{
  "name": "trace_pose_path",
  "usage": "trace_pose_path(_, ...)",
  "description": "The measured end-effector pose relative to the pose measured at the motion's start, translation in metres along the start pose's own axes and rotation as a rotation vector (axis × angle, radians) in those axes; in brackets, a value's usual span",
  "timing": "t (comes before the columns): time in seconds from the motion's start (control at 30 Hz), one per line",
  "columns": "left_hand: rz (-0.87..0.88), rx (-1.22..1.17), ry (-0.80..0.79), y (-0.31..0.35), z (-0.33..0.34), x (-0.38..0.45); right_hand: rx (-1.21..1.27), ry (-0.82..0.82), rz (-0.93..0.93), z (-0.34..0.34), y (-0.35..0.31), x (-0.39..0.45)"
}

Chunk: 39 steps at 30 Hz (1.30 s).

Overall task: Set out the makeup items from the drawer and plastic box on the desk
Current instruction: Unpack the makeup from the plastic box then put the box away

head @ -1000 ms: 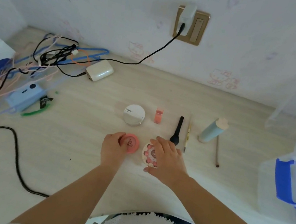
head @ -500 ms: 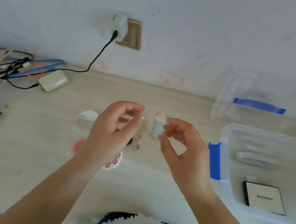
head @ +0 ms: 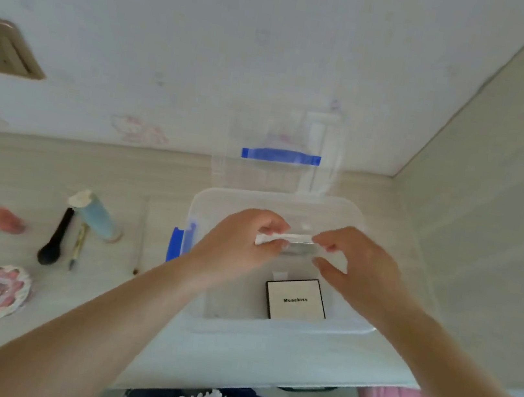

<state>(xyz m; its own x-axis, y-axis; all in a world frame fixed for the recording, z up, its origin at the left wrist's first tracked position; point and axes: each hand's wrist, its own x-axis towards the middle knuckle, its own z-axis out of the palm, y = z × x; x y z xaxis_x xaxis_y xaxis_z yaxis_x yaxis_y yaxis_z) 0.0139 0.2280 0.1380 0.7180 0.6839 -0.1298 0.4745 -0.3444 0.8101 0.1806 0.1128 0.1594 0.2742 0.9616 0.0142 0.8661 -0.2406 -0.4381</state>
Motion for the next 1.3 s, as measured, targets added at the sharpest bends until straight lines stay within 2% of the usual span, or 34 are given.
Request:
trace_pose_path(0.13,-0.068,0.369,-0.070,-0.008,0.028,0.037,-0.313,-0.490,-0.083,0.020,0.021,0.019)
trace_pose_path(0.27,-0.091,0.644,-0.221,-0.023,0.050,0.053,-0.592,-0.684,-0.235,0.057,0.024,0.034)
trace_pose_path(0.33,-0.077,0.733,-0.219,-0.027,0.058,0.055,-0.643,-0.740,-0.265,0.071,0.024,0.039)
trace_pose_path(0.47,-0.046,0.884,-0.161,-0.029,0.066,0.057,-0.631,-0.796,-0.263,0.088,0.031,0.049)
trace_pose_path(0.6,0.000,0.998,-0.224,-0.030,0.071,0.059,-0.614,-0.830,-0.224,0.095,0.036,0.054)
trace_pose_path(0.93,-0.083,0.906,-0.195,-0.050,0.070,0.065,-0.498,-0.808,-0.155,0.095,0.038,0.058)
trace_pose_path(1.13,-0.076,0.829,-0.152,-0.047,0.058,0.059,-0.328,-0.876,-0.075,0.087,0.038,0.064)
trace_pose_path(1.3,-0.054,0.746,-0.021,-0.022,0.026,0.040,-0.223,-0.774,-0.091,0.070,0.035,0.069)
